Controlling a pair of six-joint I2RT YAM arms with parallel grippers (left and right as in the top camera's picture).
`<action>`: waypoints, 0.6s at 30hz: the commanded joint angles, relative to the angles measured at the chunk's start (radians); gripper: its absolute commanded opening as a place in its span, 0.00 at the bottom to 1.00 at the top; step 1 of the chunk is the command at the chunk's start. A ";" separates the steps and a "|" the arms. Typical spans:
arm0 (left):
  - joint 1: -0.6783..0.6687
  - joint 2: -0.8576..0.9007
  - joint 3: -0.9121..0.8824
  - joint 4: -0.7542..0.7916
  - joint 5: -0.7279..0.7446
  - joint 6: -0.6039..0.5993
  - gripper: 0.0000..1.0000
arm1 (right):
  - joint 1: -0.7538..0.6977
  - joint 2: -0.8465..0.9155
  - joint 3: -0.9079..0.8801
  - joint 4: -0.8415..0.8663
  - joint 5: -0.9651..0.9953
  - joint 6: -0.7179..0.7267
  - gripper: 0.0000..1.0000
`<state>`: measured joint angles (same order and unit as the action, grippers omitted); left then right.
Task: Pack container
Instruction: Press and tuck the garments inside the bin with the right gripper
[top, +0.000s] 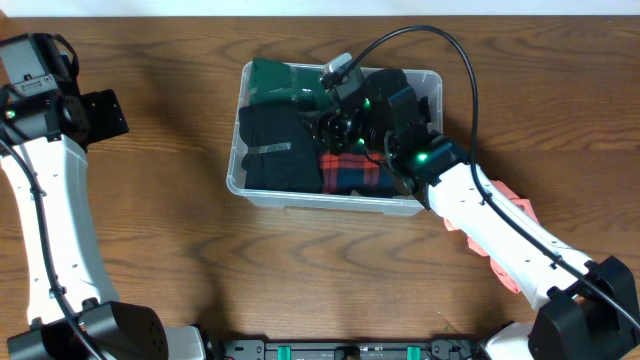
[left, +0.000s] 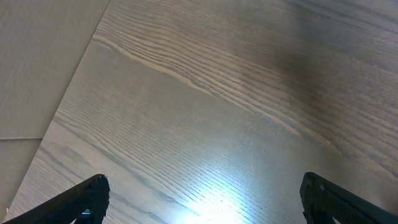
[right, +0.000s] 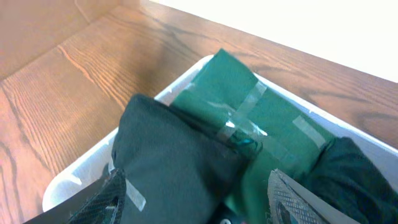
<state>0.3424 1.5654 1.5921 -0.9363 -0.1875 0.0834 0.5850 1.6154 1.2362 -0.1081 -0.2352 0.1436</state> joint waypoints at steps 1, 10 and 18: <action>0.002 0.003 -0.005 -0.002 -0.008 0.010 0.98 | 0.005 -0.004 0.046 0.003 -0.001 0.024 0.70; 0.002 0.003 -0.005 -0.002 -0.008 0.010 0.98 | 0.005 0.092 0.108 -0.010 -0.016 -0.008 0.70; 0.002 0.003 -0.005 -0.002 -0.008 0.010 0.98 | 0.015 0.189 0.109 0.010 -0.042 -0.039 0.68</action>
<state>0.3424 1.5654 1.5917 -0.9363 -0.1875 0.0834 0.5861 1.7733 1.3315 -0.1097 -0.2546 0.1322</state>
